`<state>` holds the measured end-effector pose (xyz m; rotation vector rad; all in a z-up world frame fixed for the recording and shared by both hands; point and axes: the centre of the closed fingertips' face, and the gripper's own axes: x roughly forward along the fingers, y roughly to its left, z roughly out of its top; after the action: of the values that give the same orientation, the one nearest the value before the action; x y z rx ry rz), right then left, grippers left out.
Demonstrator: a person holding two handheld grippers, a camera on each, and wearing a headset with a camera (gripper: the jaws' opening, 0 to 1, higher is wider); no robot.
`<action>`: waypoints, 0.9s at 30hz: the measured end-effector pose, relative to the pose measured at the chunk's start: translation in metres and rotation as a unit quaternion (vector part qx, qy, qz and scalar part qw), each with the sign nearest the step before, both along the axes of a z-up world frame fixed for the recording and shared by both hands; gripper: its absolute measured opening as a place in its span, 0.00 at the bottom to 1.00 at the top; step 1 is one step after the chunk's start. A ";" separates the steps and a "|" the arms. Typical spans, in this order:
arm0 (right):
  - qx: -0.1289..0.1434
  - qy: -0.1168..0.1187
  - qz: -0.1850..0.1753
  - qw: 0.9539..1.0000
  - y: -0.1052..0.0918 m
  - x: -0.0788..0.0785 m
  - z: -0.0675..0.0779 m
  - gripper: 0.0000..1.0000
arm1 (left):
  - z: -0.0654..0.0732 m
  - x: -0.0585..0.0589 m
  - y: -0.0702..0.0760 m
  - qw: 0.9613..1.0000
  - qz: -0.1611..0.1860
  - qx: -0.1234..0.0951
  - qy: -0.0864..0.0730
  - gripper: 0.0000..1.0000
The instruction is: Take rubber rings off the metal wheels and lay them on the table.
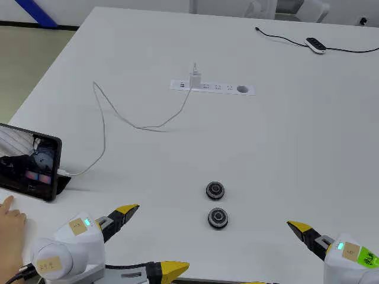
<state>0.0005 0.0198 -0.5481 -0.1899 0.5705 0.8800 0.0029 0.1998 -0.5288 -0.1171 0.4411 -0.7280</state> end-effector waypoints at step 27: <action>-0.005 0.013 0.004 1.000 0.007 0.004 -0.008 0.95 | 0.000 -0.003 -0.011 1.000 -0.007 0.001 0.017 0.94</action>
<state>0.0049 0.0264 -0.5557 -0.1909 0.5985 0.8893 0.0001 0.1885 -0.5287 -0.1243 0.4759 -0.7405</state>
